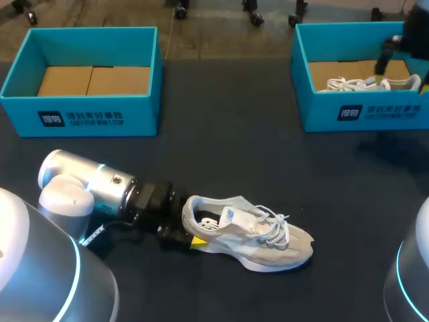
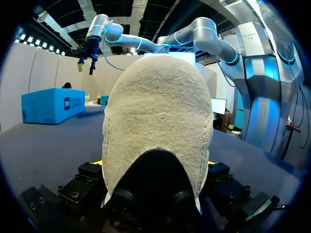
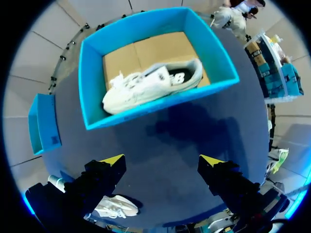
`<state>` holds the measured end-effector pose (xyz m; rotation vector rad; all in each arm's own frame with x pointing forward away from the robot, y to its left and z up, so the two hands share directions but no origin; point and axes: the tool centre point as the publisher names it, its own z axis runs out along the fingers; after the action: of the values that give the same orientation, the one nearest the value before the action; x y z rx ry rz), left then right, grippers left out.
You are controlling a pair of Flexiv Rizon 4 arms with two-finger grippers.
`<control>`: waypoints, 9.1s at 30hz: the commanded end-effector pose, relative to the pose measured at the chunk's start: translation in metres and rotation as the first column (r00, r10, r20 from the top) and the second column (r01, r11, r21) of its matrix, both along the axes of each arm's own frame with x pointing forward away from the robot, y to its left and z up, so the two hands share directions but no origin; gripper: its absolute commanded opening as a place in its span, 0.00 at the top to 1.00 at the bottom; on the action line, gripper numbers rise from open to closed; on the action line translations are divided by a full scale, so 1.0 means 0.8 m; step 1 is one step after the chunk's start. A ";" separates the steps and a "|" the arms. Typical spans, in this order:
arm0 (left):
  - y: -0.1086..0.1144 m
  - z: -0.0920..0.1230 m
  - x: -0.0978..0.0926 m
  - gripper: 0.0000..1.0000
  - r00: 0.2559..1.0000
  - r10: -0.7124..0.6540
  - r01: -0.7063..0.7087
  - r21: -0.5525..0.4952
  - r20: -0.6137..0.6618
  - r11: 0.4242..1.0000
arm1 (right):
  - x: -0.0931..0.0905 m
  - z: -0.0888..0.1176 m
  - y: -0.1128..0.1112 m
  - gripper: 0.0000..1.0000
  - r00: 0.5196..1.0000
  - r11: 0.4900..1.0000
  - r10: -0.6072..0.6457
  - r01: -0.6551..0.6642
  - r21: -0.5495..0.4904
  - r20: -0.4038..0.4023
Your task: Take the shoe out of the shoebox, open the shoe tongue, remove and reinsert the insole, then place the shoe into the shoebox
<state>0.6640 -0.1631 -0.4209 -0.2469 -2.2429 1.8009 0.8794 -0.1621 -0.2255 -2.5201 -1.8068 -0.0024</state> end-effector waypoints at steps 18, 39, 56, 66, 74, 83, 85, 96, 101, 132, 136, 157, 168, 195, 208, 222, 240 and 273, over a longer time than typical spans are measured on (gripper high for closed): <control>0.016 0.004 0.000 1.00 0.993 0.115 -0.115 -0.028 0.009 0.993 | -0.062 -0.015 0.101 0.00 0.998 0.997 -0.061 0.060 -0.057 -0.009; 0.003 0.004 0.008 1.00 0.977 0.214 -0.214 -0.002 0.021 0.977 | -0.077 -0.022 0.125 0.00 0.995 0.994 -0.101 0.100 -0.040 -0.013; -0.005 -0.007 0.023 1.00 0.979 0.206 -0.206 0.011 0.009 0.979 | -0.077 -0.022 0.125 0.00 0.995 0.994 -0.101 0.100 -0.040 -0.013; -0.005 -0.007 0.023 1.00 0.979 0.206 -0.206 0.011 0.009 0.979 | -0.097 -0.032 0.210 0.00 0.989 0.988 -0.150 0.149 -0.033 -0.021; -0.005 -0.007 0.023 1.00 0.979 0.206 -0.206 0.011 0.009 0.979 | -0.118 -0.038 0.262 0.00 0.985 0.983 -0.170 0.172 0.064 -0.033; -0.005 -0.007 0.023 1.00 0.979 0.206 -0.206 0.011 0.009 0.979 | -0.118 -0.038 0.262 0.00 0.985 0.983 -0.170 0.172 0.064 -0.033; -0.005 -0.007 0.023 1.00 0.979 0.206 -0.206 0.011 0.009 0.979 | -0.118 -0.038 0.262 0.00 0.985 0.983 -0.170 0.172 0.064 -0.033; -0.005 -0.007 0.023 1.00 0.979 0.206 -0.206 0.011 0.009 0.979 | -0.153 -0.063 0.343 0.00 0.973 0.973 -0.229 0.229 -0.022 -0.032; -0.005 -0.007 0.023 1.00 0.979 0.206 -0.206 0.011 0.009 0.979 | -0.184 -0.075 0.385 0.00 0.970 0.970 -0.243 0.243 -0.002 -0.004; -0.005 -0.007 0.023 1.00 0.979 0.206 -0.206 0.011 0.009 0.979 | -0.235 -0.084 0.466 0.00 0.985 0.980 -0.173 0.173 -0.097 0.008; -0.005 -0.007 0.023 1.00 0.979 0.206 -0.206 0.011 0.009 0.979 | -0.259 -0.096 0.464 0.00 0.995 0.992 -0.079 0.085 -0.091 0.068; -0.005 -0.007 0.023 1.00 0.979 0.206 -0.206 0.011 0.009 0.979 | -0.259 -0.110 0.490 0.00 0.993 0.967 -0.110 0.117 -0.228 0.043; -0.005 -0.007 0.023 1.00 0.979 0.206 -0.206 0.011 0.009 0.979 | -0.268 -0.122 0.480 0.00 0.986 0.953 -0.149 0.165 -0.255 0.079; -0.005 -0.007 0.023 1.00 0.979 0.206 -0.206 0.011 0.009 0.979 | -0.275 -0.157 0.434 0.00 0.958 0.898 -0.245 0.283 -0.336 0.150; -0.005 -0.007 0.023 1.00 0.979 0.206 -0.206 0.011 0.009 0.979 | -0.269 -0.149 0.404 0.00 0.941 0.891 -0.300 0.336 -0.305 0.159; -0.005 -0.007 0.023 1.00 0.979 0.206 -0.206 0.011 0.009 0.979 | -0.264 -0.131 0.381 0.69 0.918 0.889 -0.379 0.395 -0.232 0.113; -0.005 -0.007 0.023 1.00 0.979 0.206 -0.206 0.011 0.009 0.979 | -0.253 -0.112 0.317 1.00 0.937 0.937 -0.350 0.350 -0.012 0.013; -0.005 -0.007 0.023 1.00 0.979 0.206 -0.206 0.011 0.009 0.979 | -0.261 -0.129 0.270 0.21 0.914 0.916 -0.379 0.393 0.083 -0.147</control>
<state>0.6799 -0.1655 -0.4215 -0.0189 -2.3598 1.8882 0.6695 0.0507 -0.3431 -2.6538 -1.1836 -0.0085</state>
